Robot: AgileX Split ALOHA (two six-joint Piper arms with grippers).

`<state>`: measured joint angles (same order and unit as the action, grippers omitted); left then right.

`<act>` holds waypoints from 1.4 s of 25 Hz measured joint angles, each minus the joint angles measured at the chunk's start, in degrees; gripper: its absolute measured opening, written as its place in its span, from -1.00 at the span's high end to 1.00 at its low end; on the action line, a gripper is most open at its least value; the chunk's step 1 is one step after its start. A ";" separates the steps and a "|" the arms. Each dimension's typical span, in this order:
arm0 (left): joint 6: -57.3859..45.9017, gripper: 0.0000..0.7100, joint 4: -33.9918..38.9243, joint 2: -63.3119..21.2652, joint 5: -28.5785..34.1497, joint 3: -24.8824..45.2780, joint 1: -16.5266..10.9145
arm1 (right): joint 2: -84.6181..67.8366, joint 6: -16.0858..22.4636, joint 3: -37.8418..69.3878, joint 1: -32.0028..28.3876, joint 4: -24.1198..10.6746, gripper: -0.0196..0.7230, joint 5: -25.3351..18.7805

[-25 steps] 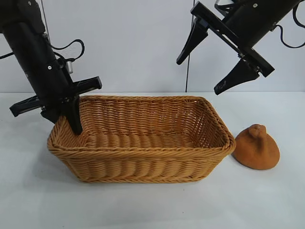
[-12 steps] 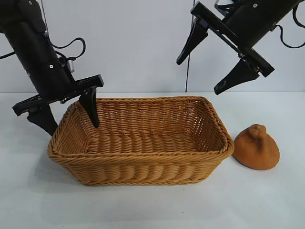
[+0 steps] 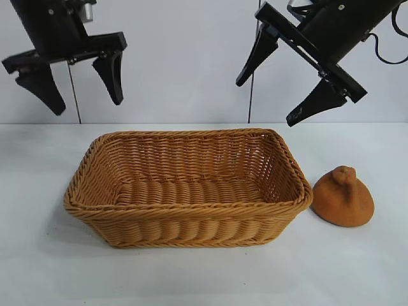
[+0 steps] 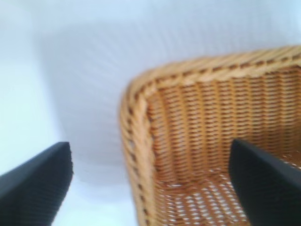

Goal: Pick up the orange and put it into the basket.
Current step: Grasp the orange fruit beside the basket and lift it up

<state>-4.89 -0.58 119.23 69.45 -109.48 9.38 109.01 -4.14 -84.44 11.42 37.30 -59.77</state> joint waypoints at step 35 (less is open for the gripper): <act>1.78 -0.81 -0.14 -78.59 -9.17 76.80 -4.53 | 0.00 0.00 0.00 0.00 0.00 -0.70 -0.60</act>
<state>-3.12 -0.72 40.64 60.29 -32.68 4.85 109.01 -4.14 -84.44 11.42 37.30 -60.37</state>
